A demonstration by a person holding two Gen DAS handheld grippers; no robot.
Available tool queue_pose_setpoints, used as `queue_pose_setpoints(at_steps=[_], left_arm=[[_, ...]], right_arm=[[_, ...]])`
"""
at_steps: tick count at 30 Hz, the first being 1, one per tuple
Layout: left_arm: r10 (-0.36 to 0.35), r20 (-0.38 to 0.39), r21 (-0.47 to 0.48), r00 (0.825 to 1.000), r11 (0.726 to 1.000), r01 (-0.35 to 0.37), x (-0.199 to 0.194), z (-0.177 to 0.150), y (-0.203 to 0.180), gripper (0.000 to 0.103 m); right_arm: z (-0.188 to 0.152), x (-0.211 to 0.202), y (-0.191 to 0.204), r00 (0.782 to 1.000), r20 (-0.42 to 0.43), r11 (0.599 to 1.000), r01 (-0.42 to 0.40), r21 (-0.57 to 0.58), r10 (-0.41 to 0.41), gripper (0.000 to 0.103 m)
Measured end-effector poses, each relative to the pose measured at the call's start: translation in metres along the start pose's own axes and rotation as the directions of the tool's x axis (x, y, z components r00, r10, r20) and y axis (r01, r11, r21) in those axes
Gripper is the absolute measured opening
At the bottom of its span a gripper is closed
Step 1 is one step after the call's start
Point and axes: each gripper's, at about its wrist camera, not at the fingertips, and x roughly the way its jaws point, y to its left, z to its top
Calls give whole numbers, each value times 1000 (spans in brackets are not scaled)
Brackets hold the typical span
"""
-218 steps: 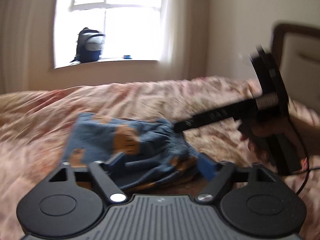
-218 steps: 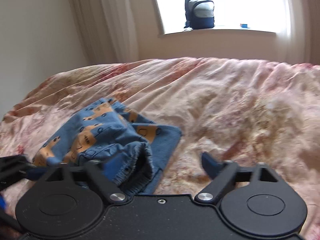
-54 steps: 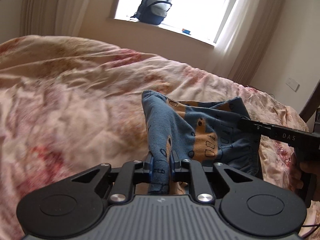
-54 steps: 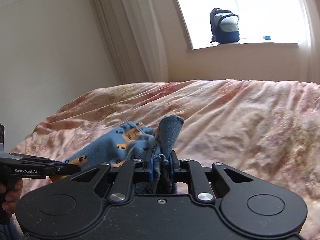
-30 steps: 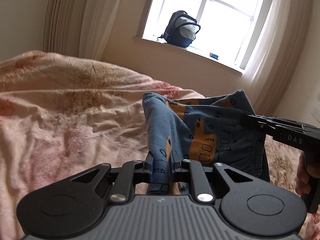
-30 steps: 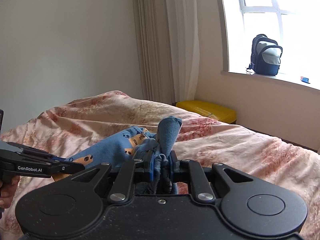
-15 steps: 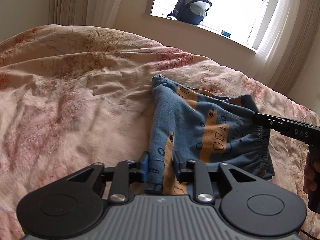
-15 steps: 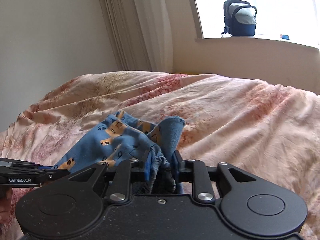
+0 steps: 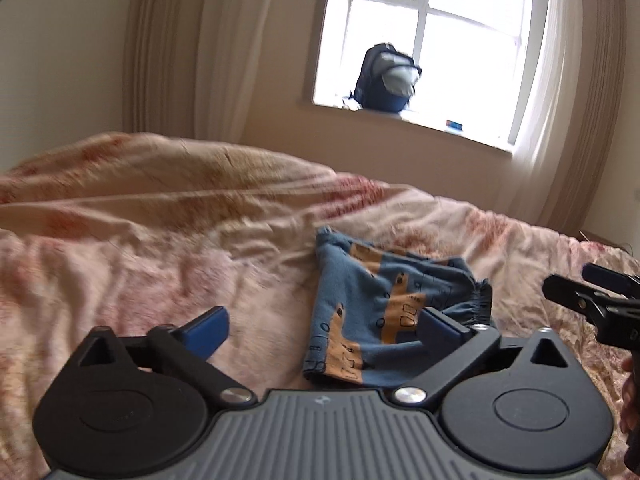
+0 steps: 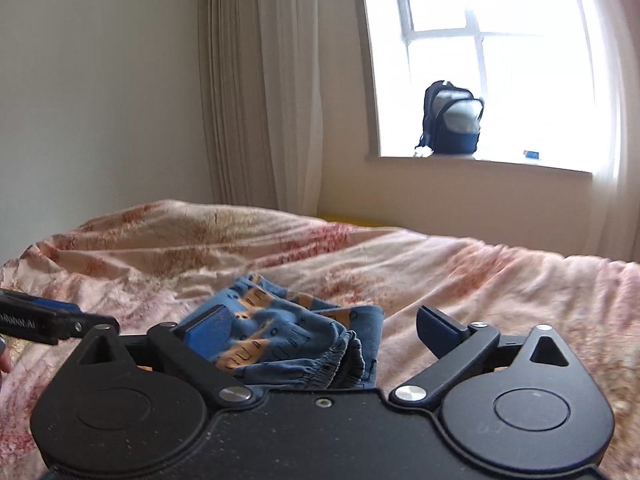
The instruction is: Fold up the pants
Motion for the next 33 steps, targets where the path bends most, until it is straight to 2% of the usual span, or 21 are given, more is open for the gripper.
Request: queue_pose_setpoints(at_steps=[7,16,33], left_arm=[[47,59,36,997,998,-49,-52,-25,0,103],[86,32,39,996,995,-87,-80,-59,6,103],[104,2,45,995,994,-104,-75,-73,12,103]], right_arm=[[-9,-53,22,999,28,999,28,16,-29,102],[-44,-104,51,999,31,999,24,-31,-23,102],[-55,-109,56,1000,19,1000,19,-18,-19,102]])
